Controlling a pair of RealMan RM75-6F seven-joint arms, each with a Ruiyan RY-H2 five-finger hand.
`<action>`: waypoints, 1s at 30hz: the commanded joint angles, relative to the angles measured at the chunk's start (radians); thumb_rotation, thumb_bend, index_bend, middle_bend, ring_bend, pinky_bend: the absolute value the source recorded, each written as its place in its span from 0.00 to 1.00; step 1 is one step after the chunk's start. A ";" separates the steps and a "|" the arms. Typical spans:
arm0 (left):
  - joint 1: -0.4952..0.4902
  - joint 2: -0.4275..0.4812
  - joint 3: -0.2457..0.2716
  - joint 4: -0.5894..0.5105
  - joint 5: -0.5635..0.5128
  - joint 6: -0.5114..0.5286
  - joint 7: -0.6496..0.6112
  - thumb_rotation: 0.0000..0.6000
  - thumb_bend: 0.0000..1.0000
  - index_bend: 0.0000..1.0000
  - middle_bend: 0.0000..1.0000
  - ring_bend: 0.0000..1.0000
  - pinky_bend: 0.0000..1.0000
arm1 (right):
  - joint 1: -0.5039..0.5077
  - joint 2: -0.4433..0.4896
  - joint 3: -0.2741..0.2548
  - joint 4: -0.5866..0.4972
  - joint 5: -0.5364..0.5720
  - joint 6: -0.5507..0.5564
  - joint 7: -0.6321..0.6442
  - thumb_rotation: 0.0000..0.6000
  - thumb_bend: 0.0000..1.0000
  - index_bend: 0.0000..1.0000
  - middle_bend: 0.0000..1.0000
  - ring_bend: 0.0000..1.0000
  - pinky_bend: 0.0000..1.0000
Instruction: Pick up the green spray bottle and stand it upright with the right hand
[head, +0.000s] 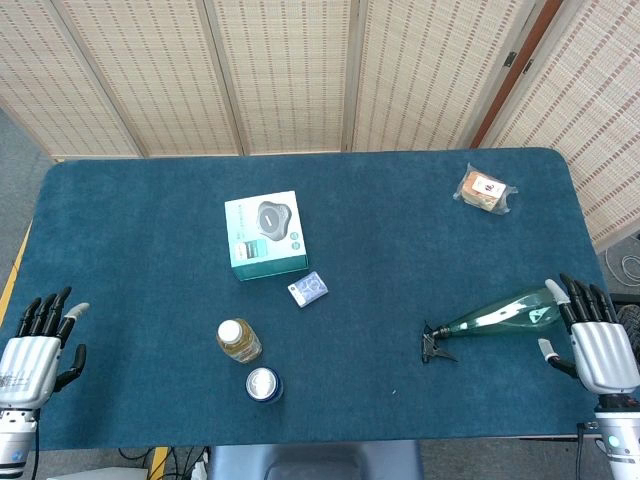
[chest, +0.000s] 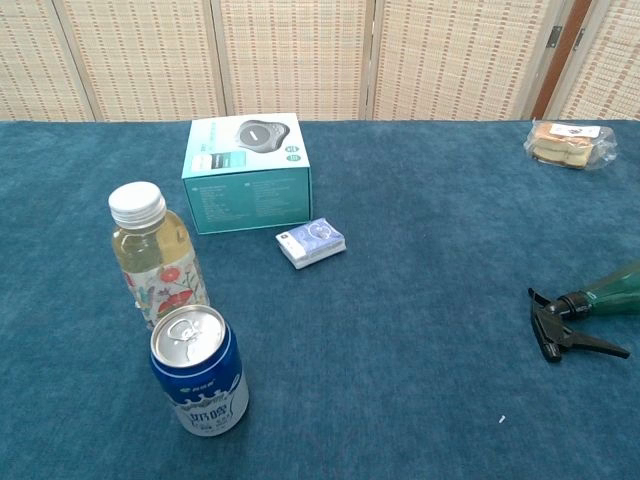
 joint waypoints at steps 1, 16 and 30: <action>0.000 -0.002 0.000 0.003 0.001 0.003 0.000 1.00 0.51 0.16 0.00 0.00 0.00 | 0.001 -0.003 0.001 0.004 0.000 -0.002 -0.001 1.00 0.26 0.00 0.00 0.00 0.04; -0.002 -0.001 -0.004 0.023 -0.001 0.003 -0.029 1.00 0.51 0.16 0.00 0.00 0.00 | 0.045 -0.006 0.021 -0.022 0.023 -0.060 -0.044 1.00 0.26 0.00 0.00 0.00 0.04; -0.018 -0.023 -0.032 0.028 -0.055 -0.016 0.018 1.00 0.51 0.16 0.00 0.00 0.00 | 0.169 0.070 0.025 -0.181 0.160 -0.282 -0.351 1.00 0.26 0.00 0.00 0.00 0.04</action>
